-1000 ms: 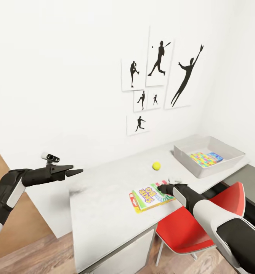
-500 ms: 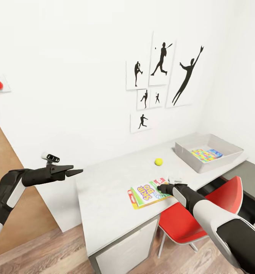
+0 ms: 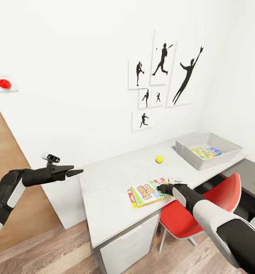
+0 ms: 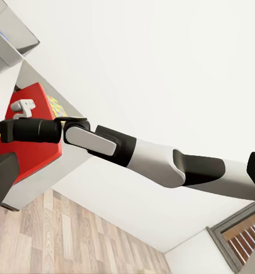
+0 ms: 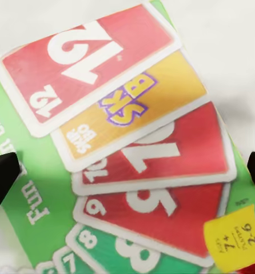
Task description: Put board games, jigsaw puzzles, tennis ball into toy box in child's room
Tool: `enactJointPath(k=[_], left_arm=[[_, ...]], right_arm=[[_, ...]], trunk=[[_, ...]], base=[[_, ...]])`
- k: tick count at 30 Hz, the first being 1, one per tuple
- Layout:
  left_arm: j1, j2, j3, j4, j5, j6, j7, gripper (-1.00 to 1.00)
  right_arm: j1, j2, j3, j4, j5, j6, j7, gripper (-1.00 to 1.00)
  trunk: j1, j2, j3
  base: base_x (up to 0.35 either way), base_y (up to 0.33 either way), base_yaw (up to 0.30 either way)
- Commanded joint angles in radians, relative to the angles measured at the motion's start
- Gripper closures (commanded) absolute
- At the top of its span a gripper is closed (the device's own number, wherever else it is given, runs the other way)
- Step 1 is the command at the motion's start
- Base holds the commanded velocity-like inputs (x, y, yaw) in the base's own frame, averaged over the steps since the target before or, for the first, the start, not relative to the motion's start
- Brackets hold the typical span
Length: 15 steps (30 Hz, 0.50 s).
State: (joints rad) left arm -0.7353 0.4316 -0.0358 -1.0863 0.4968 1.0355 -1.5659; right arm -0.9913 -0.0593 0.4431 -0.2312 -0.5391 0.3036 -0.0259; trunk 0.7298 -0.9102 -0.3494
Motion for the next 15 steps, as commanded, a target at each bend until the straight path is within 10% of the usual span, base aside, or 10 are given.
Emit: enactJointPath(k=[1,15], left_arm=[[-0.001,0.001,-0.003,0.000,0.000,0.011,-0.005,-1.00],[-0.002,-0.002,-0.007,0.115,0.002,0.007,0.007,-1.00]], right_arm=[[0.000,-0.001,0.012,0.007,-0.018,0.005,-0.002,-1.00],[0.000,0.001,0.012,0.007,-0.018,0.006,-0.002,-1.00]], trunk=[[0.000,-0.001,-0.002],[0.000,-0.001,-0.002]], base=[[-0.143,0.053,0.000],[-0.035,0.014,0.000]])
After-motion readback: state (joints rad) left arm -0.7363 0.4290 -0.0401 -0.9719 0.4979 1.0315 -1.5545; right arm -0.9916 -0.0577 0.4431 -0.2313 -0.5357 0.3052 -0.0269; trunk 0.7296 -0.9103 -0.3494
